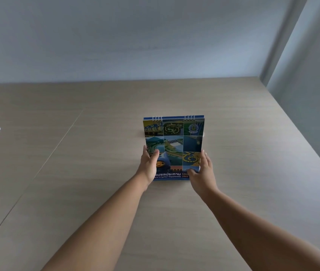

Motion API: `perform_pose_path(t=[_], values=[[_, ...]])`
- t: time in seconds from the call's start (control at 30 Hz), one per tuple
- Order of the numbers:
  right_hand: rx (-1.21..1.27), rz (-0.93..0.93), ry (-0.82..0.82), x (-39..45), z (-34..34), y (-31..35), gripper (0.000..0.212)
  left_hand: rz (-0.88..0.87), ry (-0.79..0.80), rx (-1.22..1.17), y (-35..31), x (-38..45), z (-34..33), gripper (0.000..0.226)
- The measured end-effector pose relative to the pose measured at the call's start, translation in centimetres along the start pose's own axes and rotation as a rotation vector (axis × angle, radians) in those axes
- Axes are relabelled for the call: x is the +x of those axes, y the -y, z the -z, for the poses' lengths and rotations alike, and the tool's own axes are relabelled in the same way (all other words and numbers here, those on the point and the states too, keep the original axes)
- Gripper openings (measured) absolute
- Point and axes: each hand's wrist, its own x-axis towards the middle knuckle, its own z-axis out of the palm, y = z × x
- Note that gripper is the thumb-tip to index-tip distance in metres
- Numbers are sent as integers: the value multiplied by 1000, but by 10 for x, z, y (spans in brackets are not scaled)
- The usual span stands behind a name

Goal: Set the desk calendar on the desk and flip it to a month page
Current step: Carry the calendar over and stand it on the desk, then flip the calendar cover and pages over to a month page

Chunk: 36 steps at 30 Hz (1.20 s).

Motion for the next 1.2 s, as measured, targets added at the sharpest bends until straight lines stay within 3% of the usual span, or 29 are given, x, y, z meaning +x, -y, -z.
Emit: perform_pose_path(t=[0.23, 0.53, 1.2], values=[[28, 4, -13, -5, 1, 0, 81, -53, -27, -99, 5, -14, -3, 62], [76, 8, -28, -10, 2, 2, 79, -107, -63, -200, 12, -17, -2, 81], [263, -31, -34, -3, 8, -6, 62, -154, -72, -238, 18, -10, -4, 59]])
